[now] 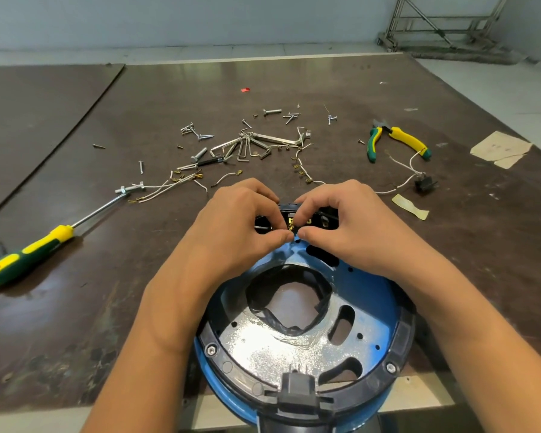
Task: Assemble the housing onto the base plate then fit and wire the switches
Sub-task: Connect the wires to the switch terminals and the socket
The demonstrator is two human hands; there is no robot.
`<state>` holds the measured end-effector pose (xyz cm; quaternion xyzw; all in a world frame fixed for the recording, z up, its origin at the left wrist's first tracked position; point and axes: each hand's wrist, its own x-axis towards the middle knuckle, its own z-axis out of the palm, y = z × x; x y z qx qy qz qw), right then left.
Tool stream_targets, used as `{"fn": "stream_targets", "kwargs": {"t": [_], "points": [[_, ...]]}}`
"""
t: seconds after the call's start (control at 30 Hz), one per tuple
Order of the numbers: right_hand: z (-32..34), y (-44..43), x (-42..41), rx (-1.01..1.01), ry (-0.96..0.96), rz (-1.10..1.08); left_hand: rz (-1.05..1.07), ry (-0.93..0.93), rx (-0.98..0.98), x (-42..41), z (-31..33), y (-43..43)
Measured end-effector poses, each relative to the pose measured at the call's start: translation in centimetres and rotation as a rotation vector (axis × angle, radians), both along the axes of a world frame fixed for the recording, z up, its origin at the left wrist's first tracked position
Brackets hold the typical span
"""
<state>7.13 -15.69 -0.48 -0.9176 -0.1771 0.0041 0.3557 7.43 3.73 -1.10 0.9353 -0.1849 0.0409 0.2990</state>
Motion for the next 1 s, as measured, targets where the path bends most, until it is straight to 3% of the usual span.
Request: {"fn": "stream_targets", "kwargs": {"t": [1.0], "points": [[-0.8, 0.8, 0.5, -0.21, -0.139, -0.021, -0.015, 0.01, -0.043, -0.2, 0.2, 0.0]]}}
